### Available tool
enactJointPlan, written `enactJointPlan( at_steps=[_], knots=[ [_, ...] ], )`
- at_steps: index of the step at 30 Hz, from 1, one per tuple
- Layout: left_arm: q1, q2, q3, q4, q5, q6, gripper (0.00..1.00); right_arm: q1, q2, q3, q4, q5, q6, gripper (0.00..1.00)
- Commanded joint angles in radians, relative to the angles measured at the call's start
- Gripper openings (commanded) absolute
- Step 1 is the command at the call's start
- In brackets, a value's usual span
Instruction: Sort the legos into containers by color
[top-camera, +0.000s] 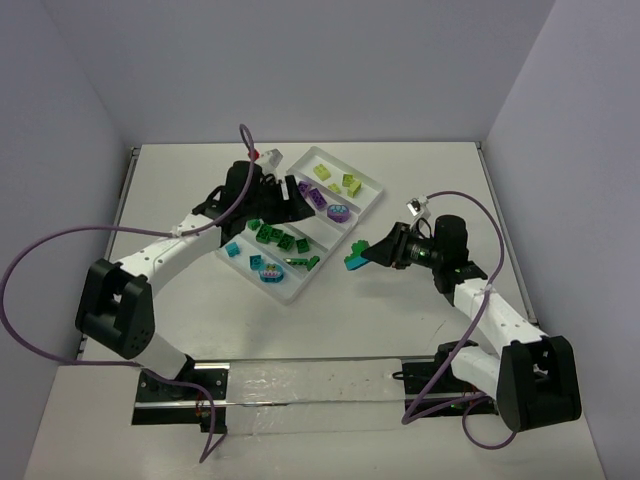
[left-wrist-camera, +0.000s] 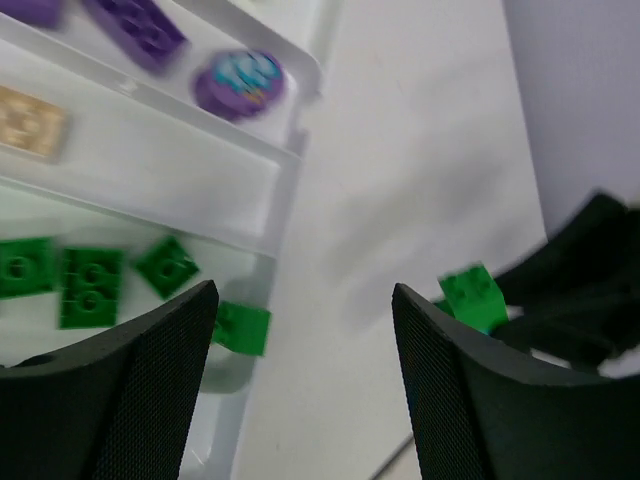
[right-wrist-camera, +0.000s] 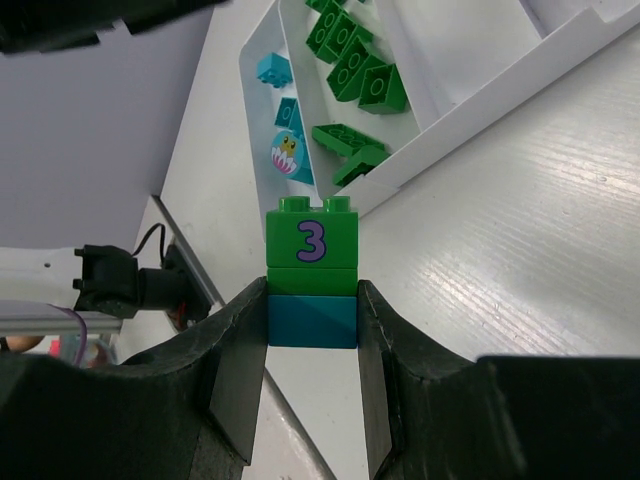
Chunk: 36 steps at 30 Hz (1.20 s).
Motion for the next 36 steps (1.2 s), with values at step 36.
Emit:
enactJointPlan(
  at_steps=[36],
  knots=[
    [-0.141, 0.231, 0.037, 0.375, 1.015, 0.087, 0.61, 0.073, -0.021, 0.066, 0.124, -0.318, -0.002, 0.02]
  ],
)
